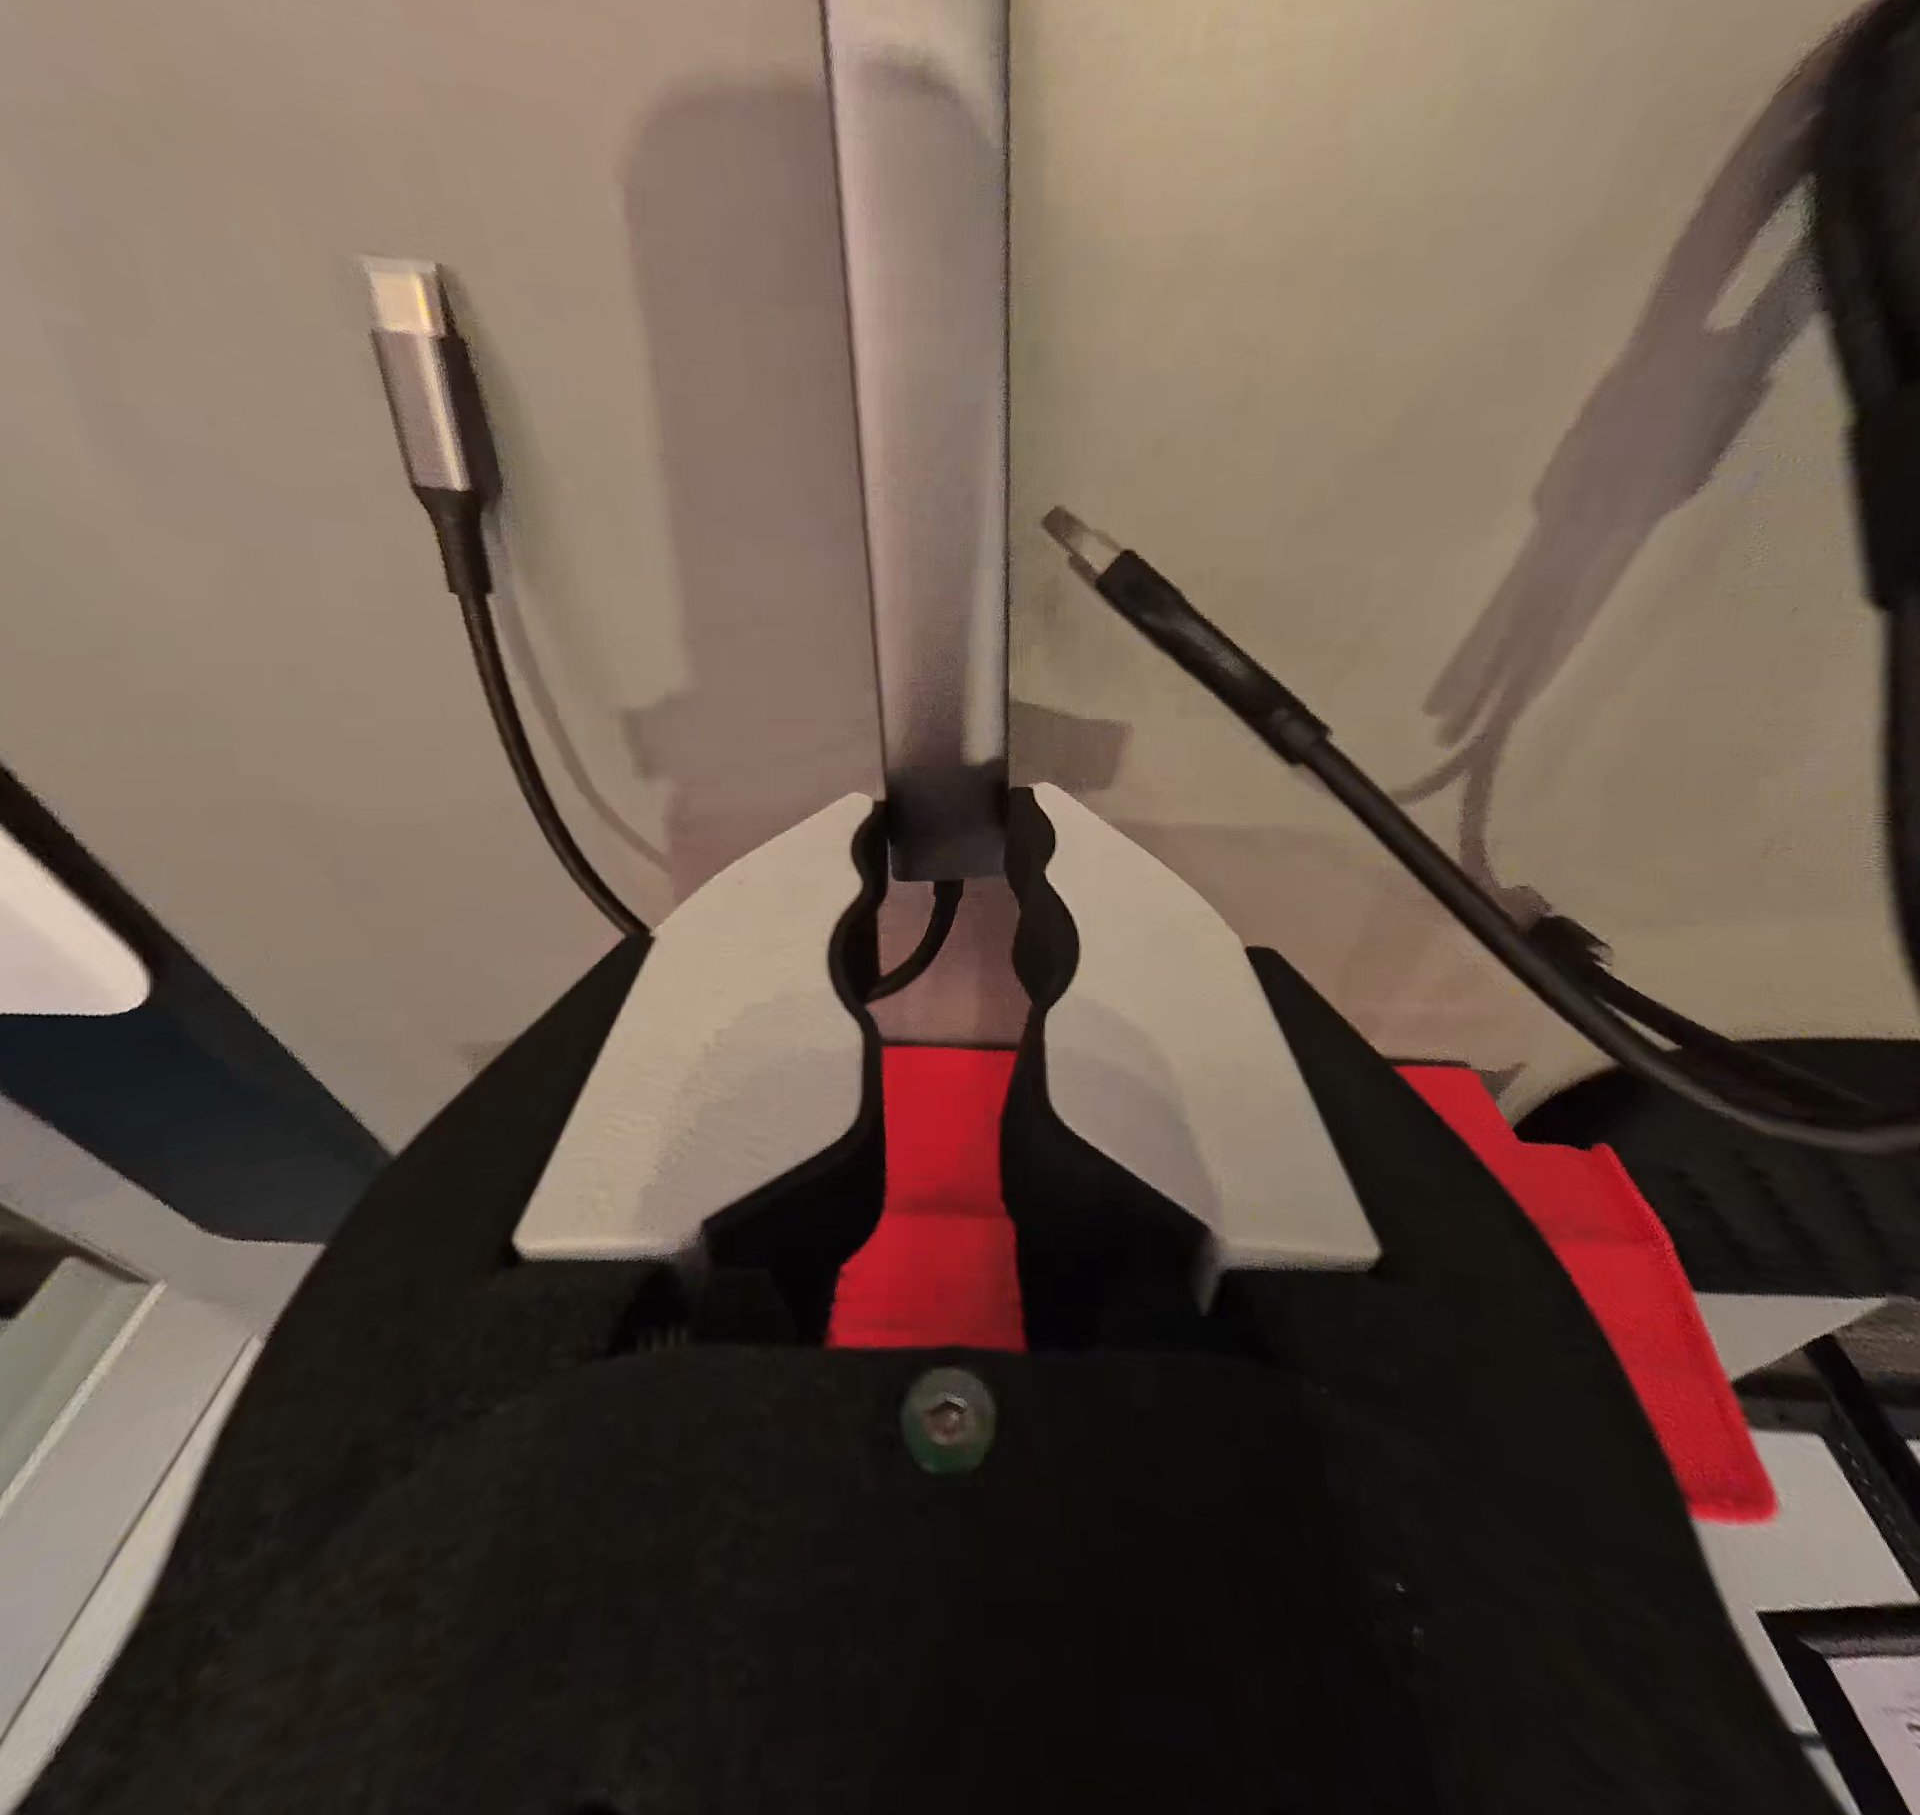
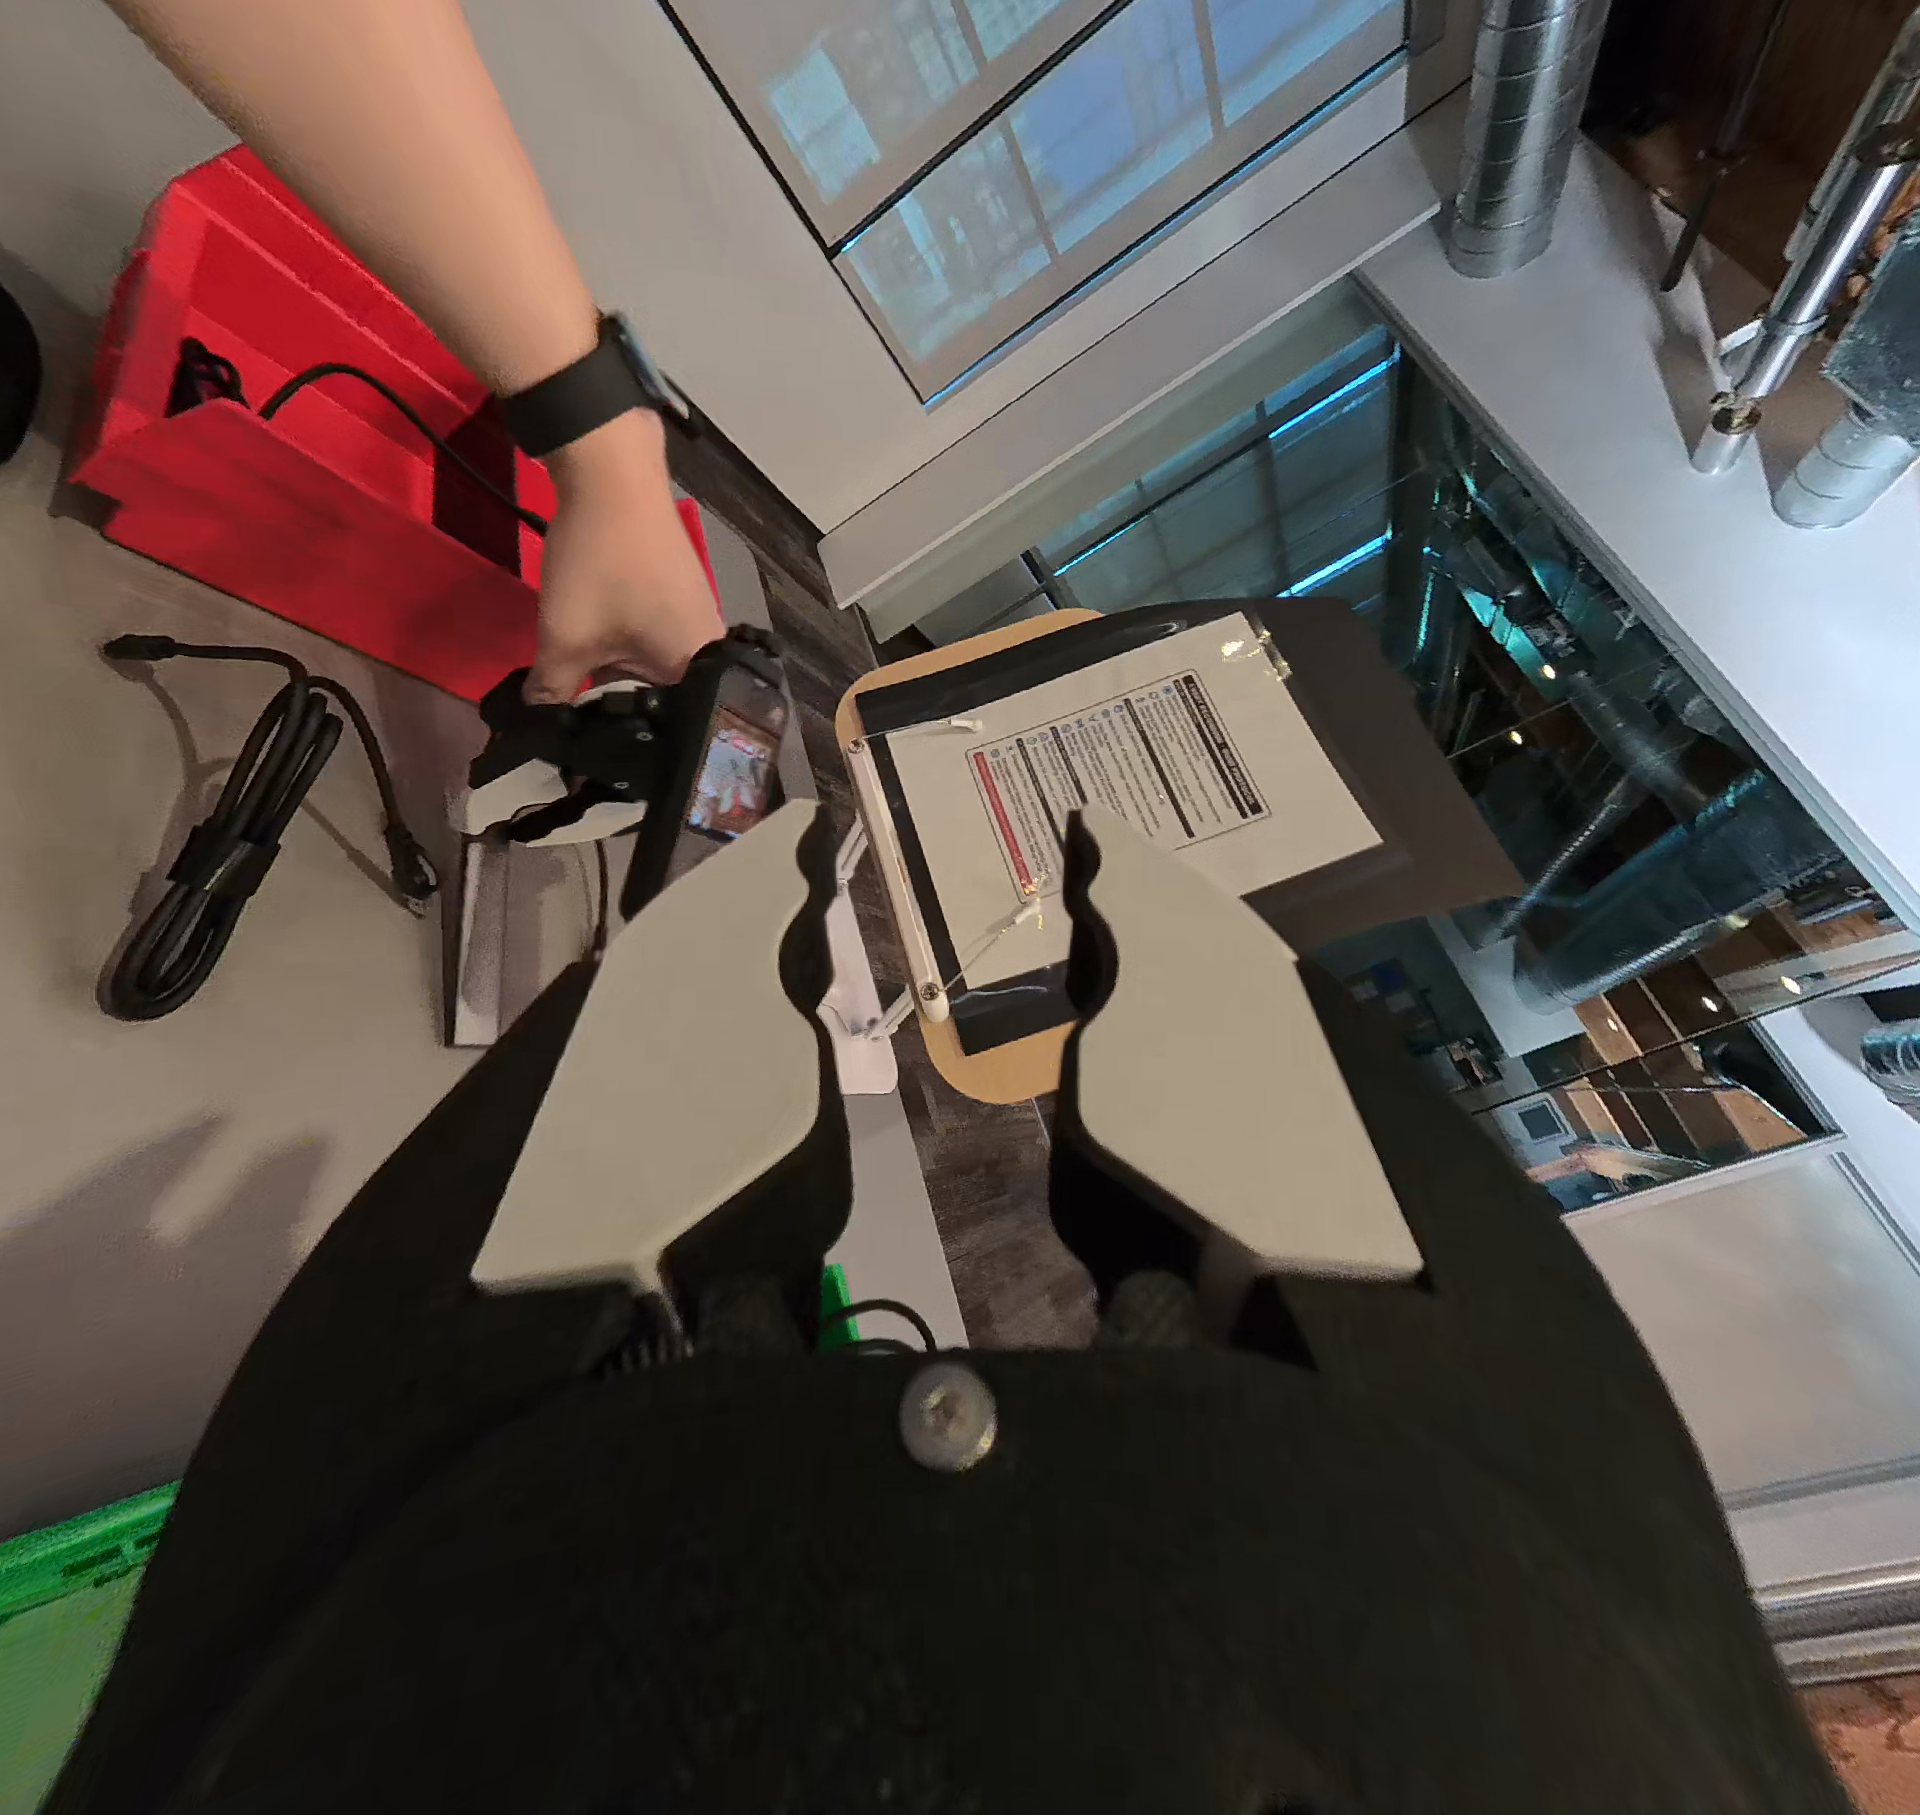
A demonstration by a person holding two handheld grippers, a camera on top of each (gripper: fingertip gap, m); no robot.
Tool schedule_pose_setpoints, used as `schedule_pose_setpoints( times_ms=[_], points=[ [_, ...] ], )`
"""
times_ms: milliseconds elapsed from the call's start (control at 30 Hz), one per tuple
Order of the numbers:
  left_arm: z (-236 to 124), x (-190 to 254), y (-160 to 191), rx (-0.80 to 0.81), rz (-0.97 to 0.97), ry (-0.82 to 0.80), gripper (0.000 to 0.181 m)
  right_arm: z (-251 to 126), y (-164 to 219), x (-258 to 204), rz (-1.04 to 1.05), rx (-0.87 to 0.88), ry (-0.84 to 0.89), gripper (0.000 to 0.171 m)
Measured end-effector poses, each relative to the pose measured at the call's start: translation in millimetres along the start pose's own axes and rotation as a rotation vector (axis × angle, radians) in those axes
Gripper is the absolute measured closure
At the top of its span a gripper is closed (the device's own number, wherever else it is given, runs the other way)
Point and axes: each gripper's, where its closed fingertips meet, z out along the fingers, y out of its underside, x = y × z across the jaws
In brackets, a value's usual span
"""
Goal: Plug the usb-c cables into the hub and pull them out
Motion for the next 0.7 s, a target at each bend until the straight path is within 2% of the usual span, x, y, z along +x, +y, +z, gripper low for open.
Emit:
schedule_pose_setpoints(
  times_ms=[33,167,300,333,367,400,533,633,700],
  points=[
    [5.9,-1.3,1.9,-0.002,-0.006,0.004,0.16,-2.0,0.1,1.7,0.001,0.001,0.007,0.128],
    [23.6,-2.1,9.4,-0.04,-0.019,0.02,0.16,-7.6,0.8,6.6,0.011,0.007,0.026,0.128],
    [23.4,-2.5,7.4,-0.023,-0.018,0.018,0.16,-9.2,3.5,8.4,0.016,-0.001,0.032,0.128],
    [22.7,-3.6,7.1,-0.014,-0.014,0.003,0.154,-9.5,4.0,8.3,0.017,-0.004,0.031,0.128],
    [21.4,-5.2,6.2,-0.001,-0.012,-0.016,0.136,-10.1,4.4,8.3,0.017,-0.006,0.031,0.128],
    [18.6,-6.9,6.3,0.007,-0.023,-0.033,0.126,-10.9,4.3,8.8,0.017,-0.006,0.033,0.128],
    [-15.0,-11.4,0.4,0.161,-0.11,-0.098,0.135,-14.6,3.2,11.4,0.019,0.001,0.045,0.128],
    [-60.8,-0.4,-2.5,0.307,-0.166,-0.144,0.131,-16.4,3.8,13.2,0.02,0.003,0.051,0.128],
    [-92.0,23.8,-8.4,0.43,-0.145,-0.161,0.127,-16.4,5.3,13.8,0.025,0.001,0.051,0.128]
  ],
)
